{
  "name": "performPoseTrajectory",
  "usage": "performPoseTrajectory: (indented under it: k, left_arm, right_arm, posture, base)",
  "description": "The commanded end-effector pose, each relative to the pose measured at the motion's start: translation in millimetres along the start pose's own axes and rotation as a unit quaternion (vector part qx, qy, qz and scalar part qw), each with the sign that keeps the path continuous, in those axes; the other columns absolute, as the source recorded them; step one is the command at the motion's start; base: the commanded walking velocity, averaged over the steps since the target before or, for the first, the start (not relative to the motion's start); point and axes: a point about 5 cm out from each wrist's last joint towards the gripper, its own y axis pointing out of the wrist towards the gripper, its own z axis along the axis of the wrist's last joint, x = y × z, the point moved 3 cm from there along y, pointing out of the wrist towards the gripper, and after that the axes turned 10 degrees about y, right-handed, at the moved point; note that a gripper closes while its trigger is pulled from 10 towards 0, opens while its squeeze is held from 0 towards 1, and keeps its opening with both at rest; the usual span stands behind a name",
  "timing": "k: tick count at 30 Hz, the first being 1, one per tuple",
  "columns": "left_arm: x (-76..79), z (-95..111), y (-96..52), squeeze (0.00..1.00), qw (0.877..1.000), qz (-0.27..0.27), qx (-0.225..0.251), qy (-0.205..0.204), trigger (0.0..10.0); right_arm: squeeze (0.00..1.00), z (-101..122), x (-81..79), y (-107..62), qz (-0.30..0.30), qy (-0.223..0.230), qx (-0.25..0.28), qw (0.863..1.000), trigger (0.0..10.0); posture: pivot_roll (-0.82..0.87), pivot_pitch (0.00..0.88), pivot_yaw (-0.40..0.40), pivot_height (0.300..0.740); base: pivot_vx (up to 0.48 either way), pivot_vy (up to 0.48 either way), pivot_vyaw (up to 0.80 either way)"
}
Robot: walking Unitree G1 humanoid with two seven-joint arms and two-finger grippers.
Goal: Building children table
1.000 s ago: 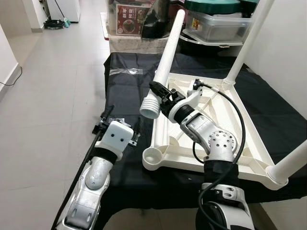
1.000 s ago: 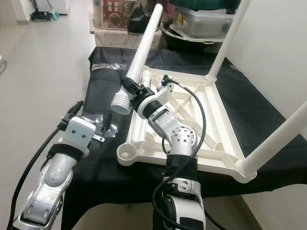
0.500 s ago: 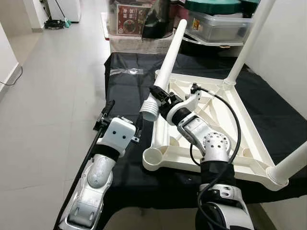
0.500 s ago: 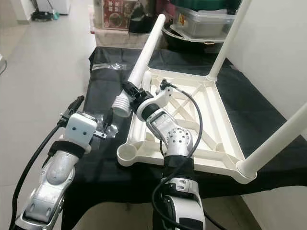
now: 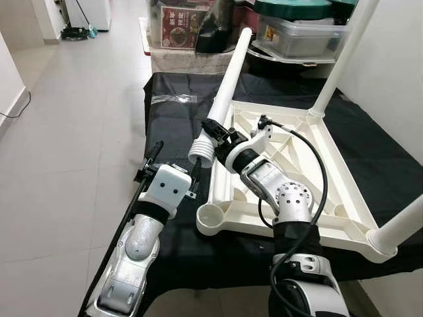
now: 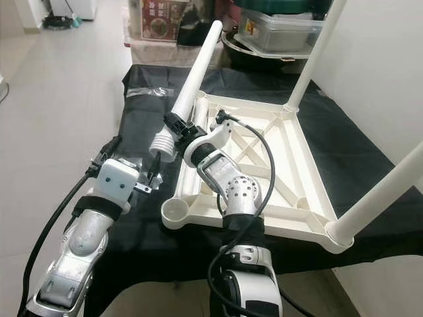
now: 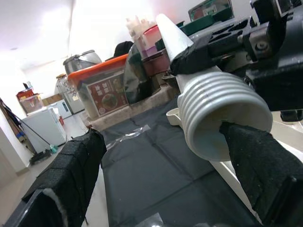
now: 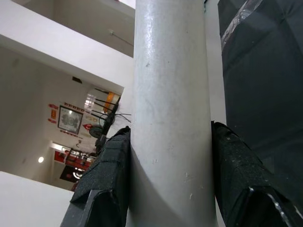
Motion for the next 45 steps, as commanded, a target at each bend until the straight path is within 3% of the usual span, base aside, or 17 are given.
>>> performPoseTrajectory:
  k: [1,19,20,22,23,25,26,39,45]
  left_arm:
    - [2.6,0.9,0.9,0.00,1.000,-0.006,0.006,0.005,10.0]
    - [-5.7,3.1,16.6,0.00,0.999,0.002,0.028,0.023,10.0]
    - [-5.3,2.8,17.9,0.00,0.999,0.002,0.029,0.024,9.1]
    - [-5.0,2.7,18.7,0.00,0.999,0.003,0.030,0.024,9.1]
    - [-4.8,2.8,19.6,0.00,0.999,0.004,0.033,0.025,2.6]
    - [-4.8,2.8,19.6,0.00,0.999,0.004,0.033,0.025,2.6]
    - [-4.5,3.3,20.7,0.00,0.999,0.006,0.035,0.025,0.0]
    - [-5.9,0.3,22.8,0.00,0.998,0.017,0.041,0.039,0.0]
    - [-7.1,0.9,22.5,0.00,0.998,0.022,0.044,0.046,0.0]
  right_arm:
    - [0.00,-36.1,-20.1,11.0,0.042,0.043,-0.034,0.998,0.0]
    - [0.00,-62.5,-21.1,-1.9,0.050,0.053,-0.081,0.994,0.0]
    - [0.00,-63.6,-21.2,-2.6,0.050,0.052,-0.083,0.994,0.0]
    - [0.00,-64.4,-21.3,-3.1,0.050,0.052,-0.084,0.994,0.0]
    - [0.00,-65.0,-21.1,-3.5,0.049,0.054,-0.085,0.994,0.0]
    - [0.00,-65.0,-21.1,-3.5,0.049,0.054,-0.085,0.994,0.0]
    - [0.00,-66.0,-20.8,-4.5,0.048,0.055,-0.086,0.994,0.0]
    - [0.00,-73.0,-21.1,-11.2,0.042,0.065,-0.094,0.993,0.0]
    - [0.00,-71.6,-14.9,-12.4,0.023,0.041,-0.087,0.995,0.0]
  posture:
    - [0.08,0.066,-0.112,0.740]
    - [0.08,0.064,-0.111,0.740]
    - [0.08,0.062,-0.109,0.740]
    - [0.08,0.062,-0.109,0.740]
    - [0.08,0.061,-0.105,0.740]
    - [0.08,0.061,-0.105,0.740]
    - [0.08,0.060,-0.105,0.740]
    - [0.07,0.048,-0.099,0.740]
    - [0.08,0.045,-0.101,0.740]
  base:
    - [0.000,0.000,0.00]
    - [0.000,0.000,0.00]
    - [0.000,0.000,0.00]
    - [0.000,0.000,0.00]
    - [0.000,0.000,0.00]
    - [0.000,0.000,0.00]
    - [0.000,0.000,0.00]
    - [0.000,0.000,0.00]
    - [0.000,0.000,0.00]
